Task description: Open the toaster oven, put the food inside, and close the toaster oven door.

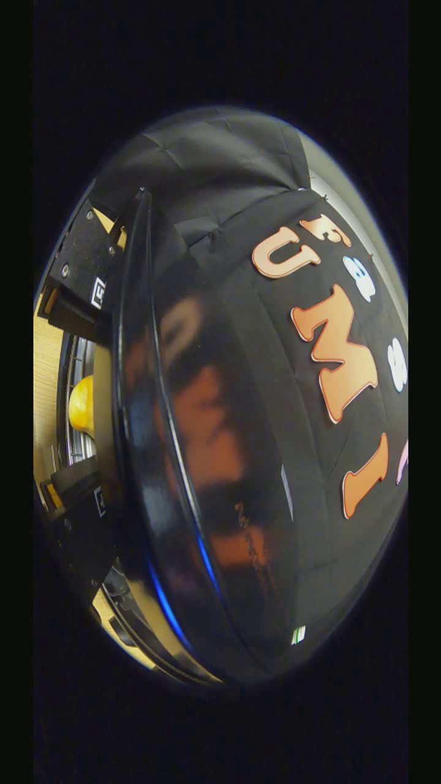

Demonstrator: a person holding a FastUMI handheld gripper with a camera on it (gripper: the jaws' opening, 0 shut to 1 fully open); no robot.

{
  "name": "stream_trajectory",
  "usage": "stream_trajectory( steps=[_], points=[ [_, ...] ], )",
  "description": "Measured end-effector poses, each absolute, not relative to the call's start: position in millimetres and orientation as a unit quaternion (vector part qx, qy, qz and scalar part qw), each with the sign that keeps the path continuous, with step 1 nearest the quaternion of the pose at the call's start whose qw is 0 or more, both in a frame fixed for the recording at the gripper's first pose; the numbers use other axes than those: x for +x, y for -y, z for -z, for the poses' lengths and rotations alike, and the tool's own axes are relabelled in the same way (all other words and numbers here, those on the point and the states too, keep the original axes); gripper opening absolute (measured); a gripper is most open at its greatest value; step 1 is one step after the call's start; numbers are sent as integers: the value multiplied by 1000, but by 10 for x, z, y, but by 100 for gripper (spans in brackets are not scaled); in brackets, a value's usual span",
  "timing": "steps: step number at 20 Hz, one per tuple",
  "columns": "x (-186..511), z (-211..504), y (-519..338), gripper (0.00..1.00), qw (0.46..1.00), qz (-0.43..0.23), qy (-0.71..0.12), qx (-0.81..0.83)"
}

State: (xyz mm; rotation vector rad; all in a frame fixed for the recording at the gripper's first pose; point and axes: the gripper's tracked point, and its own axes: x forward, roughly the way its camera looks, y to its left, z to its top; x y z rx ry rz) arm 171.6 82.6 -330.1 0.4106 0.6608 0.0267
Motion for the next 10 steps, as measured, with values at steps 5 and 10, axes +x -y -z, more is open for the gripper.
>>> stream_trajectory(
  steps=[5,10],
  points=[
    [1538,2996,-785,94,939,-35,-301,165],
    [1105,2519,-725,97,951,-57,-273,130]
  ],
)
